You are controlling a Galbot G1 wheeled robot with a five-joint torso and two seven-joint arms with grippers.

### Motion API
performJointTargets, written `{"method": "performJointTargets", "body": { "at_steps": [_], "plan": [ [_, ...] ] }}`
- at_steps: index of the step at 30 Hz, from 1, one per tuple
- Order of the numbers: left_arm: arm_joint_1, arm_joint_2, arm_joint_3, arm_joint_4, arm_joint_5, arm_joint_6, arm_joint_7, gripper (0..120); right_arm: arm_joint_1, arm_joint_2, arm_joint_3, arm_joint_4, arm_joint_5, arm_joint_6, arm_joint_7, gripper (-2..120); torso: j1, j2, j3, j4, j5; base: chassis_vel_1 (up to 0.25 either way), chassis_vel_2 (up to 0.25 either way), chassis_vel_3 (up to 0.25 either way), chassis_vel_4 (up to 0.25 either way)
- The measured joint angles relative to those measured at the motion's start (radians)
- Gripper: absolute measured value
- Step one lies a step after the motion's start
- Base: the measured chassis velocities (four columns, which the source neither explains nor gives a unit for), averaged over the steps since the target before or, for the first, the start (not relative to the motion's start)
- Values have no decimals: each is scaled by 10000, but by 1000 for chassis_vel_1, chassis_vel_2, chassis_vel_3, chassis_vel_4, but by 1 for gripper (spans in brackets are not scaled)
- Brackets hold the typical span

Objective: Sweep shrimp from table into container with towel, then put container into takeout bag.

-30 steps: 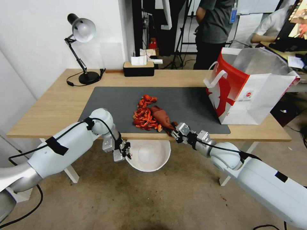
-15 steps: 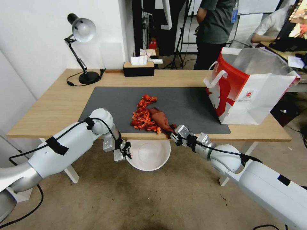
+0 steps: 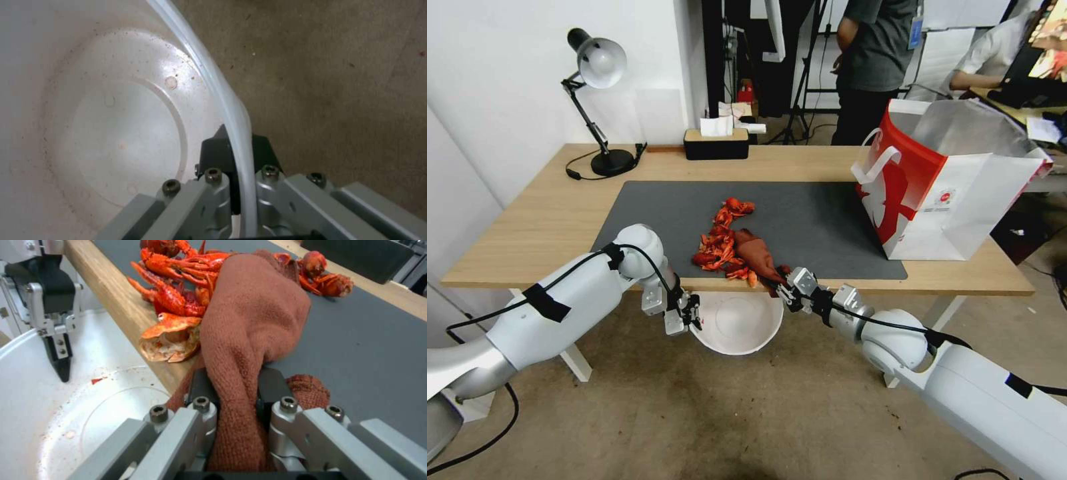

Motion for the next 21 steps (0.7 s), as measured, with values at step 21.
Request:
{"method": "performJointTargets", "body": {
  "at_steps": [21],
  "plan": [
    [-61,46,31,41,-21,-70,0,0,-458,92,-219,379,-147,3,171,8,-1,0,-1,0,1,0,0,0,0]
  ]
}}
